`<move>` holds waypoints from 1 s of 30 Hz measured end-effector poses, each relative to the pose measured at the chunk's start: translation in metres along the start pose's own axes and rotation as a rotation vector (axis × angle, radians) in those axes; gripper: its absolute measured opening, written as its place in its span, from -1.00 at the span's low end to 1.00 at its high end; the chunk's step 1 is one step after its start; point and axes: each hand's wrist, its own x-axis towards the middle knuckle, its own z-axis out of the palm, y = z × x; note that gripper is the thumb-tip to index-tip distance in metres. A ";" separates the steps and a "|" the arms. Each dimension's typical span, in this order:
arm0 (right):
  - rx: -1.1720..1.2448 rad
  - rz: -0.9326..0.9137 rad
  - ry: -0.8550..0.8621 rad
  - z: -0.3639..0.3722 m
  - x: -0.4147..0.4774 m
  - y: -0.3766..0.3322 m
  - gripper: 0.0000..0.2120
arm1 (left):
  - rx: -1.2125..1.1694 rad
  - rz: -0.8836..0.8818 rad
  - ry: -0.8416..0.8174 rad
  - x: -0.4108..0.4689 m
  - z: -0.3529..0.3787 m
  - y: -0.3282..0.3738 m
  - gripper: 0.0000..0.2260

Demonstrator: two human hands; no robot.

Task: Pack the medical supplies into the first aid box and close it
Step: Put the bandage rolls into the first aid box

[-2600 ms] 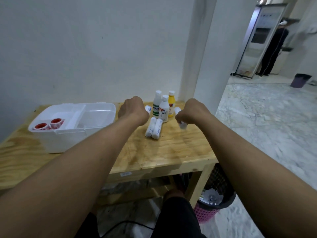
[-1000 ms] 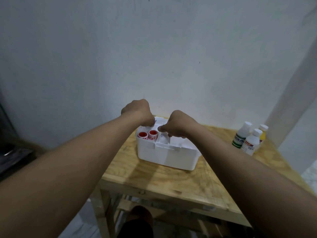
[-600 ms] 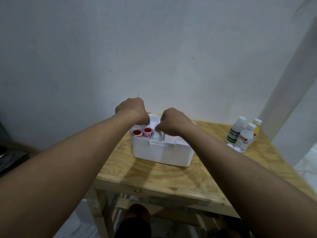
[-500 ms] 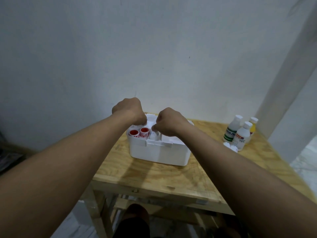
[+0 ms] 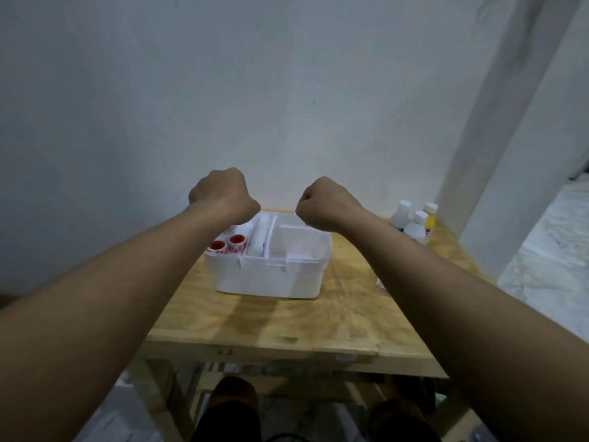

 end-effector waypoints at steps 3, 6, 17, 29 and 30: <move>0.011 0.057 0.039 -0.025 -0.006 0.027 -0.72 | -0.055 0.102 0.027 -0.008 0.003 0.032 -0.84; -0.017 0.135 0.061 -0.048 -0.012 0.061 -0.78 | -0.116 0.188 0.033 -0.022 0.006 0.069 -0.88; -0.112 0.348 0.034 -0.064 -0.047 0.159 -0.81 | -0.200 0.410 -0.131 -0.064 0.074 0.178 -0.96; 0.070 0.417 -0.015 -0.026 -0.045 0.197 -0.69 | -0.215 0.253 -0.336 -0.066 0.142 0.189 -0.76; 0.080 0.424 -0.020 -0.026 -0.044 0.198 -0.69 | -0.209 0.241 -0.345 -0.066 0.143 0.190 -0.74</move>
